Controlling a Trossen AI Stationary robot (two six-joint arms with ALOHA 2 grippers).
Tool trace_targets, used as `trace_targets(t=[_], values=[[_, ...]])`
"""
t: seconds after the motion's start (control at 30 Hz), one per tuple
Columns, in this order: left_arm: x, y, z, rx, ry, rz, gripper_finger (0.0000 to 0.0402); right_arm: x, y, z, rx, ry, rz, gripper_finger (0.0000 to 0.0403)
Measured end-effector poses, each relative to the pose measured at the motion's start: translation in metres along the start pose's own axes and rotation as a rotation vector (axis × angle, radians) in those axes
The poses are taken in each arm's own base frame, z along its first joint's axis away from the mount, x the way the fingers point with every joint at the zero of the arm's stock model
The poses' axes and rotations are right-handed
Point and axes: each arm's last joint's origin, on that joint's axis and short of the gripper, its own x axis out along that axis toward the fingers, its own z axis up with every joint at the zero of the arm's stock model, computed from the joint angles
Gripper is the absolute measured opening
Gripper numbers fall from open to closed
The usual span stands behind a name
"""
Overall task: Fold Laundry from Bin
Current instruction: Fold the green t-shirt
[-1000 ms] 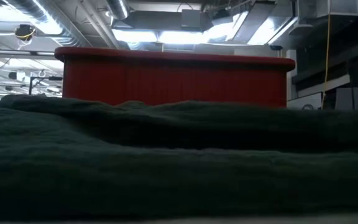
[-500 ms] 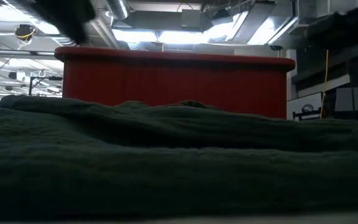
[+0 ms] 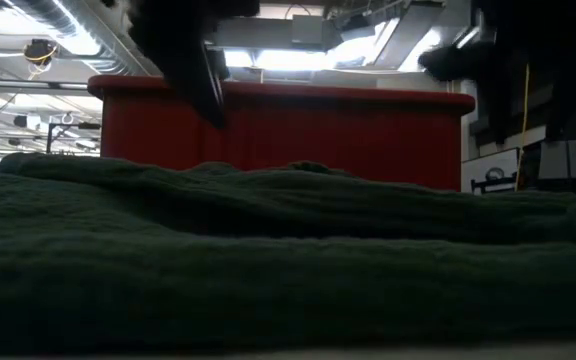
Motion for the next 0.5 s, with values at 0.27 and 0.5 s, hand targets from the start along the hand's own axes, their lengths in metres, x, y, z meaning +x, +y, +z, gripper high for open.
trace_targets(t=[0.27, 0.5], values=[[0.002, 0.02, 0.005, -0.051, 0.03, -0.082, 0.0131, 0.042, -0.004, -0.026, 0.064, -0.016, 0.108, 0.0154], [0.002, 0.021, 0.004, -0.054, 0.037, -0.083, 0.0131, 0.044, 0.006, -0.022, 0.022, -0.057, 0.147, 0.0154]])
